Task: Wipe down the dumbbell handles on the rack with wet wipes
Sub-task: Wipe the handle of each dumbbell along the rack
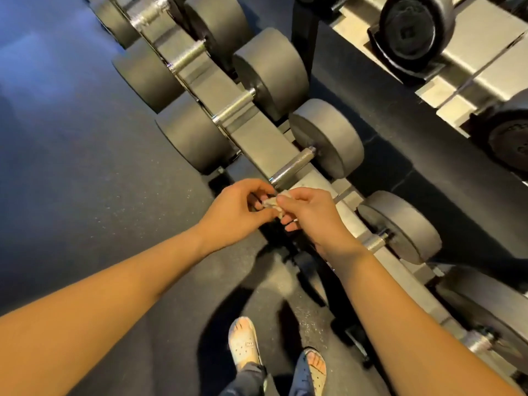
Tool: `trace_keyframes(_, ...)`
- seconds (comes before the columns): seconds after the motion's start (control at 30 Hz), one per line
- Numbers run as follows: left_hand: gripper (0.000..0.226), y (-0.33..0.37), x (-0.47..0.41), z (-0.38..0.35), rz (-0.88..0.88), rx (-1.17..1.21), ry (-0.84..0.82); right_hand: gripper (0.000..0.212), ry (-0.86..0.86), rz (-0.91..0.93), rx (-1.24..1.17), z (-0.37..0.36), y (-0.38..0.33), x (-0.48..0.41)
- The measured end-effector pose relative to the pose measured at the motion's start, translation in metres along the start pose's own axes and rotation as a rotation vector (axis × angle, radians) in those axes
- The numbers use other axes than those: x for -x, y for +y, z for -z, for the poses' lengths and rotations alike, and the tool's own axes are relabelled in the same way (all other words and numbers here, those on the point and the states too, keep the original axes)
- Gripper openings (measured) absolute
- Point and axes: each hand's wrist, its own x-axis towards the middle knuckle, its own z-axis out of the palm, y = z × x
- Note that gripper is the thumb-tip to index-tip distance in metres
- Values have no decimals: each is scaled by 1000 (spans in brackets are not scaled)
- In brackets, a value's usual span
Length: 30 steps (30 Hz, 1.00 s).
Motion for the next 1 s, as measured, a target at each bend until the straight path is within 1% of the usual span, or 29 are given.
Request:
trace_keyframes(0.03,19,-5,-3,7,20,19,25,9,34,6,4,0,2,-6)
trace_keyframes(0.07,15,-9,-6,14,51,26,88,9,76,3,4,0,3,-11)
trace_keyframes(0.17,9,-25,-29,21,170,6,365,10,212,-11,39,6,14,-34)
trace_keyframes(0.2,12,-29,-40,19,218,4,424,15,254,17,80,10,20,-42)
trace_keyframes(0.23,20,-32,-52,14,269,-3,456,19,285,64,158,13,23,-49)
trace_keyframes(0.3,40,-35,-75,2,383,57,459,18,294,200,336,20,22,-61)
trace_keyframes(0.33,41,-35,-87,-5,450,124,460,14,273,278,409,22,19,-68)
trace_keyframes(0.37,35,-33,-96,-12,514,189,463,11,242,352,479,21,13,-74)
trace_keyframes(0.4,28,-32,-102,-19,569,231,490,15,199,405,556,19,8,-82)
trace_keyframes(0.43,29,-32,-106,-24,594,241,538,19,139,436,638,14,4,-91)
trace_keyframes(0.5,37,-30,-106,-29,614,216,612,23,-25,470,836,5,-1,-110)
trace_keyframes(0.57,39,-35,-106,-33,596,184,625,18,-191,513,1173,-1,0,-122)
trace_keyframes(0.63,38,-37,-105,-34,565,148,626,13,-300,649,1449,0,-6,-131)
trace_keyframes(0.67,38,-38,-105,-34,556,138,626,12,-352,717,1553,2,-12,-135)
trace_keyframes(0.7,39,-36,-105,-34,549,135,627,11,-389,746,1635,4,-16,-141)
trace_keyframes(0.73,40,-34,-105,-34,547,133,628,10,-417,723,1691,4,-21,-146)
trace_keyframes(0.77,39,-33,-105,-33,551,129,628,11,-438,658,1695,1,-28,-151)
trace_keyframes(0.8,38,-32,-104,-33,557,126,627,17,-467,554,1665,-5,-35,-157)
trace_keyframes(0.83,38,-31,-104,-32,562,123,625,20,-519,430,1635,-12,-41,-165)
trace_keyframes(0.9,38,-30,-103,-32,570,120,620,20,-606,122,1518,-30,-49,-180)
trace_keyframes(0.93,38,-31,-103,-32,571,118,616,25,-640,-45,1459,-38,-54,-184)
trace_keyframes(1.0,37,-30,-104,-31,573,108,614,31,-749,-270,1435,-45,-61,-189)
